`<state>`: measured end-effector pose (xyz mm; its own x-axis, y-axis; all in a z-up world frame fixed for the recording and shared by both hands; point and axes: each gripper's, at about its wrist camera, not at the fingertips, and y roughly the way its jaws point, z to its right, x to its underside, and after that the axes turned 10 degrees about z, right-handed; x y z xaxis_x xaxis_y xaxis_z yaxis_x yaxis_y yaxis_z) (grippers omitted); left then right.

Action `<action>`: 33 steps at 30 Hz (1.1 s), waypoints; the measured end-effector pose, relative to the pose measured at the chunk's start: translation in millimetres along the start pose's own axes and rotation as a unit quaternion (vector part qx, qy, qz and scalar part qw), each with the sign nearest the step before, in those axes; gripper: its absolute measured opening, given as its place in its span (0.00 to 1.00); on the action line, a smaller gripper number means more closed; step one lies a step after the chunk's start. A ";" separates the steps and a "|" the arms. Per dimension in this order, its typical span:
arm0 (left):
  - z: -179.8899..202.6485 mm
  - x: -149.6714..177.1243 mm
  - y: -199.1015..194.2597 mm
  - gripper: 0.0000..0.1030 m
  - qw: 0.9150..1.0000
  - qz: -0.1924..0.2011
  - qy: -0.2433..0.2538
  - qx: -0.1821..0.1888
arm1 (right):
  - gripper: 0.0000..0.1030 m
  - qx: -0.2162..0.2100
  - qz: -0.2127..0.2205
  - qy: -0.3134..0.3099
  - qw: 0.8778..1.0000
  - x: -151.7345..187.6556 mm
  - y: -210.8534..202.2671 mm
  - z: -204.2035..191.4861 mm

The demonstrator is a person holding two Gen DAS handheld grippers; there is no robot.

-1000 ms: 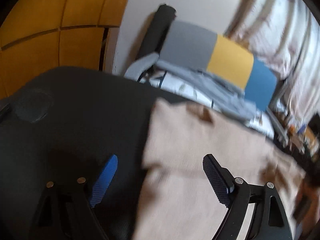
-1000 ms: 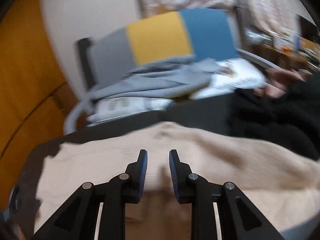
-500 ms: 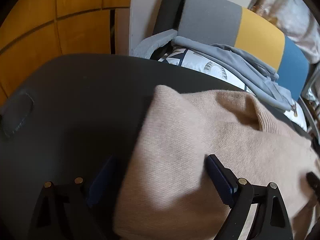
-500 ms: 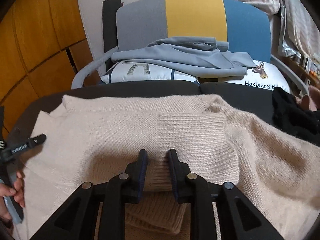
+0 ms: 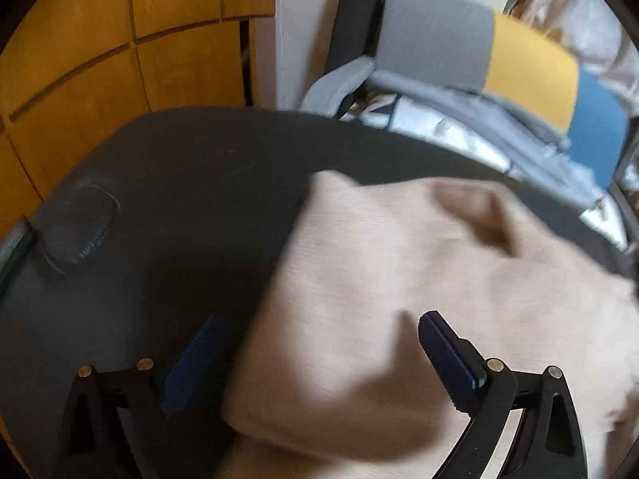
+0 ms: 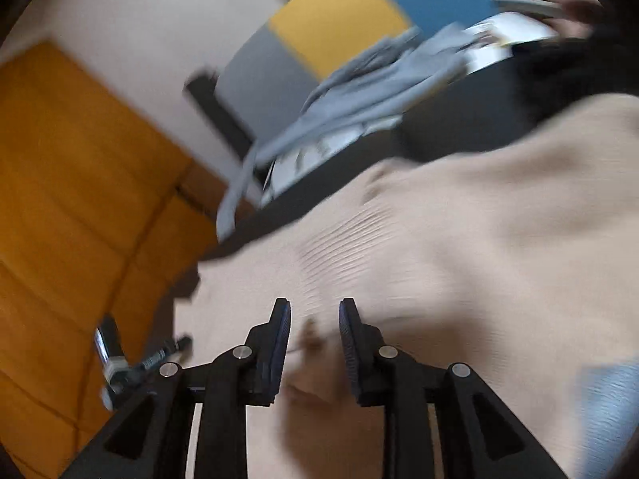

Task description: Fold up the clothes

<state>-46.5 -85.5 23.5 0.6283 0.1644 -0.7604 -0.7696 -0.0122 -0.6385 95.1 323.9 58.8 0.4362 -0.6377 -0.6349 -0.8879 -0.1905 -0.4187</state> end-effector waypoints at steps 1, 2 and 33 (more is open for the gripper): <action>10.6 0.5 -6.2 0.97 1.000 0.006 -0.008 0.018 | 0.25 0.023 0.022 0.003 1.000 -7.2 -20.0 14.4; 21.8 1.4 -12.5 0.97 0.999 0.011 -0.015 0.036 | 0.27 0.058 0.046 0.011 0.997 -17.4 -46.5 35.1; 163.1 59.4 -31.8 1.00 0.986 -0.006 0.109 0.125 | 0.04 0.297 0.277 0.193 0.893 -97.4 -234.8 230.1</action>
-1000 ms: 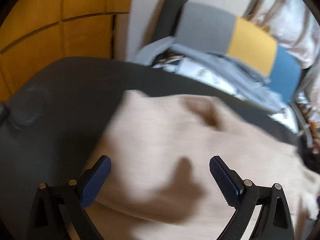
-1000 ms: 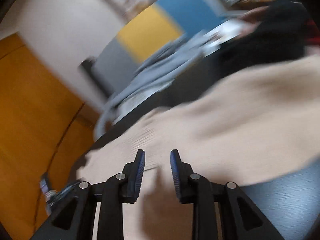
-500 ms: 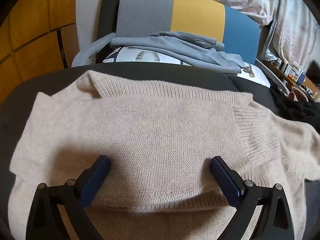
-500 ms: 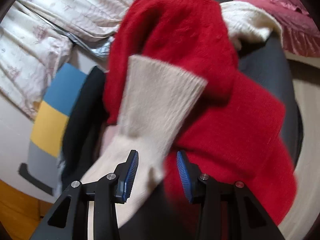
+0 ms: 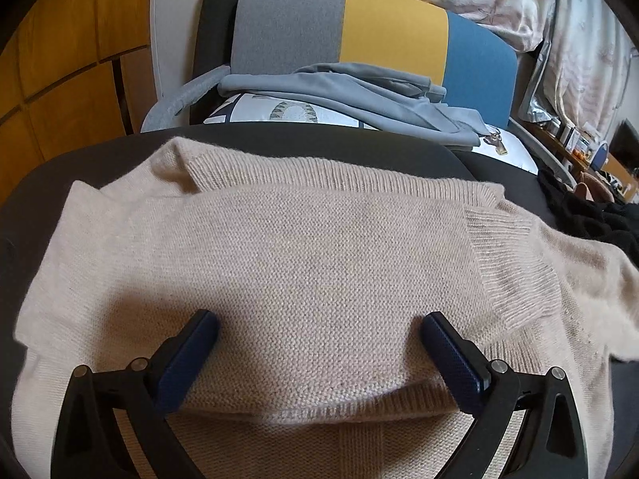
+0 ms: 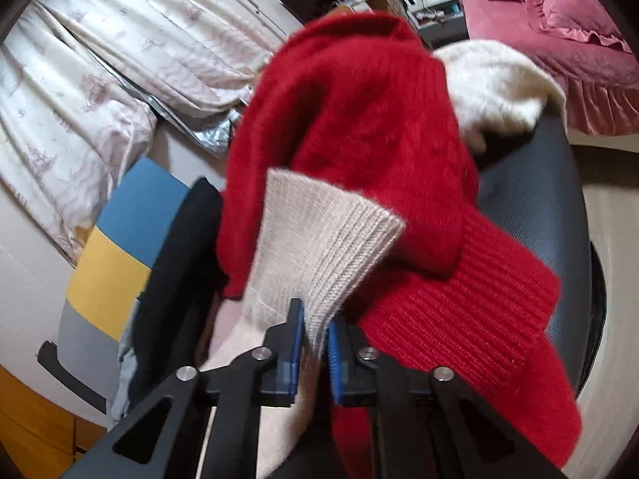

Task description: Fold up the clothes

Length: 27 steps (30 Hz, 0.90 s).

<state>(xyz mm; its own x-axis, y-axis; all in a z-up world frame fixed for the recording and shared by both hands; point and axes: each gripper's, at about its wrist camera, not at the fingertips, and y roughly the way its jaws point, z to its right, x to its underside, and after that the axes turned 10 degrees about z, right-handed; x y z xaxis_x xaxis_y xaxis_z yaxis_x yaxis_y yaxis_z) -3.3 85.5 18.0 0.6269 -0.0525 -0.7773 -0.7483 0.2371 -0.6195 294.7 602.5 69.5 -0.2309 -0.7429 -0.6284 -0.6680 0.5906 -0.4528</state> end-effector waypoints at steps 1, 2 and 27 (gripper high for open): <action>-0.6 -0.3 0.2 1.00 1.000 0.000 -0.001 0.001 | 0.04 -0.008 -0.001 -0.007 1.000 -6.0 -1.9 0.6; -1.0 -0.5 0.4 1.00 1.000 0.001 -0.002 0.002 | 0.04 -0.017 -0.002 -0.014 1.000 -10.8 -5.8 -1.5; -67.1 -17.9 -39.4 1.00 0.984 -0.017 -0.137 0.111 | 0.05 -0.383 -0.320 -0.249 0.830 338.0 -64.5 -310.1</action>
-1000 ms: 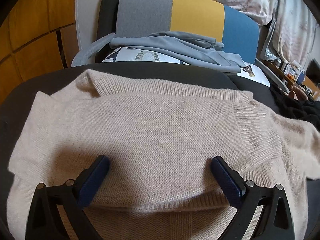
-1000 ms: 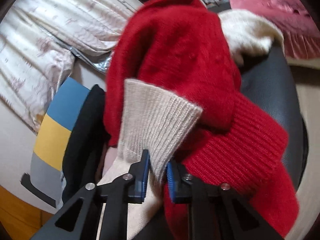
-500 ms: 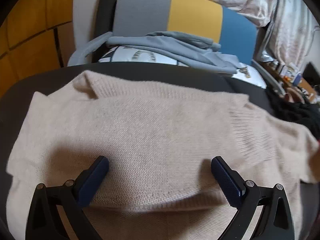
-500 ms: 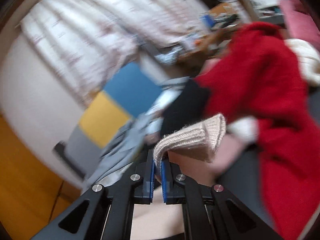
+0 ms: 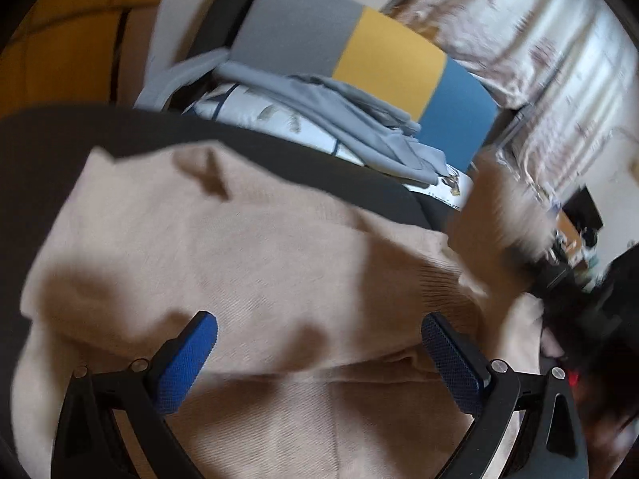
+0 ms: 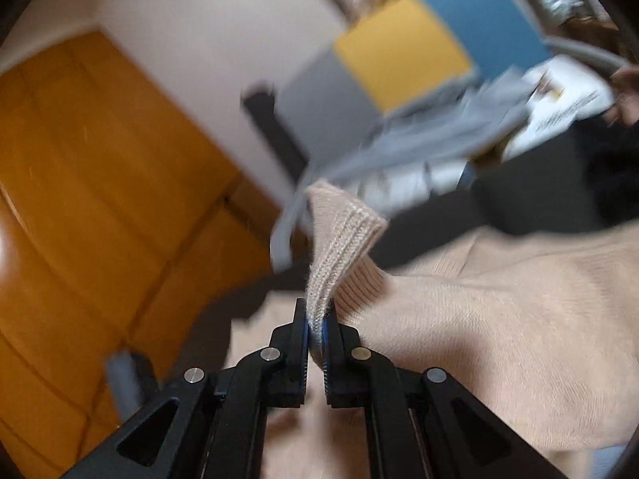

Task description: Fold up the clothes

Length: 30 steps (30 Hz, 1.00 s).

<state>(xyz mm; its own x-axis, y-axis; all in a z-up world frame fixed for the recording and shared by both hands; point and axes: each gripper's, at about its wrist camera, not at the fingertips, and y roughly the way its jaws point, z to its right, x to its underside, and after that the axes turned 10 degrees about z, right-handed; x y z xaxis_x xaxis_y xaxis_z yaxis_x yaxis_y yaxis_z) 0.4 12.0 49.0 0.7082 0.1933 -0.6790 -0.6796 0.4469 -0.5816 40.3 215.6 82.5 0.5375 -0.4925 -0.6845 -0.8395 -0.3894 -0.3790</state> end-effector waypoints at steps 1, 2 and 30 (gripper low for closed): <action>-5.5 1.8 1.4 1.00 1.000 -0.004 -0.017 -0.001 | 0.06 0.003 -0.027 -0.003 1.000 13.0 13.0 2.0; -11.0 3.6 2.8 1.00 0.999 -0.008 -0.034 -0.001 | 0.08 0.011 -0.051 -0.007 0.999 25.2 22.0 5.4; 64.6 9.3 36.9 0.07 0.997 -0.060 0.048 0.005 | 0.18 0.069 -0.026 -0.052 0.996 67.2 -58.7 67.0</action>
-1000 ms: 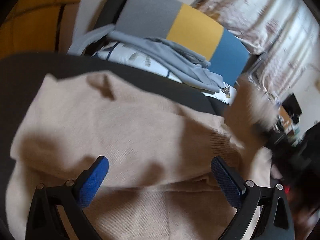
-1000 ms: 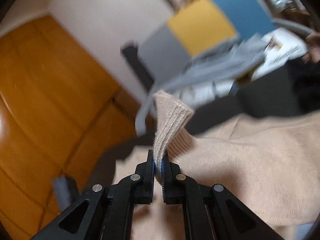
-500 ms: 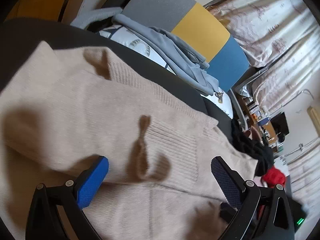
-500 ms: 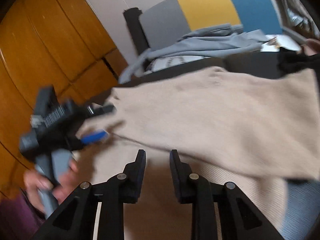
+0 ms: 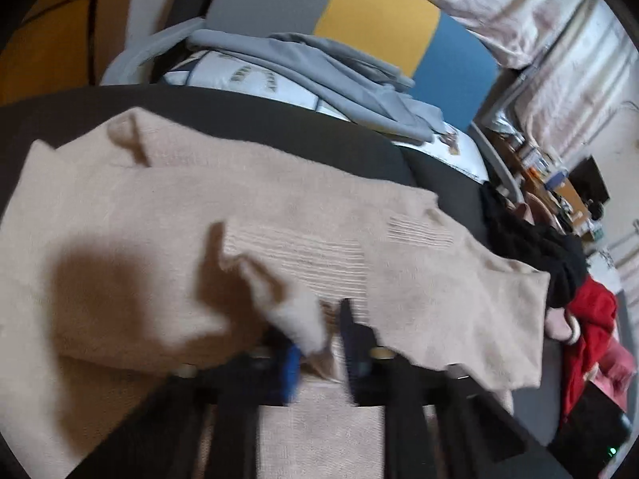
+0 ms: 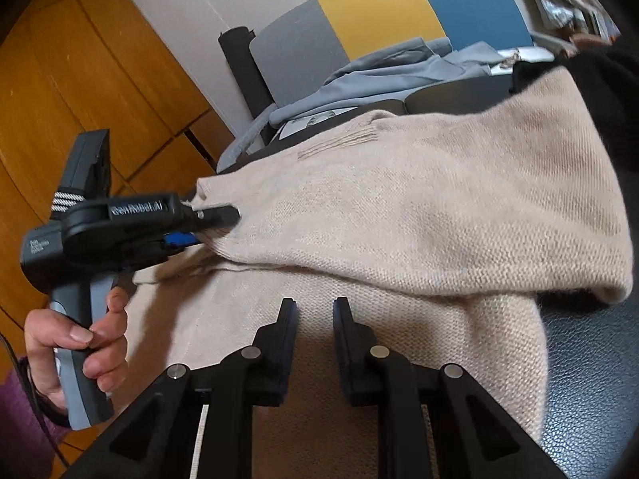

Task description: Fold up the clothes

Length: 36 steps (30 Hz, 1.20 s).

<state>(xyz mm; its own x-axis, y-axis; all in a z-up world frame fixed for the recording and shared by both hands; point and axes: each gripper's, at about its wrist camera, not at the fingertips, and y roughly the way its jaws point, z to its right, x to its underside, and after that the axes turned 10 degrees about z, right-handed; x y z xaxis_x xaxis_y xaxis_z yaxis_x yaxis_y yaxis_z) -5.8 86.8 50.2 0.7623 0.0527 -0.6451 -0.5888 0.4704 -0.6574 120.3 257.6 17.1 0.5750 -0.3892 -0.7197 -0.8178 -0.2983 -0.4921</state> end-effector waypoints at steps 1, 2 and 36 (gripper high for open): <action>2.7 -2.9 -3.6 0.07 1.000 0.005 0.003 0.010 | 0.18 -0.004 0.000 0.006 1.000 -0.1 0.3 2.1; 5.5 -6.6 -8.6 0.06 1.000 0.013 0.006 0.019 | 0.18 -0.005 0.000 0.007 1.000 -0.2 0.6 2.6; -157.0 9.6 -32.5 0.13 0.991 0.098 -0.085 -0.014 | 0.09 0.150 0.053 0.068 0.985 -36.3 -45.7 65.2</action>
<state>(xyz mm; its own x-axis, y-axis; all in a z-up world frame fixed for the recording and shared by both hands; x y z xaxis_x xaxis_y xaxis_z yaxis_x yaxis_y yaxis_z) -21.6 -66.4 4.2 0.6652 0.2890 -0.6885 -0.7355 0.4123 -0.5376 135.4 342.1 33.7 0.4670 -0.5243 -0.7121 -0.8316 0.0136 -0.5553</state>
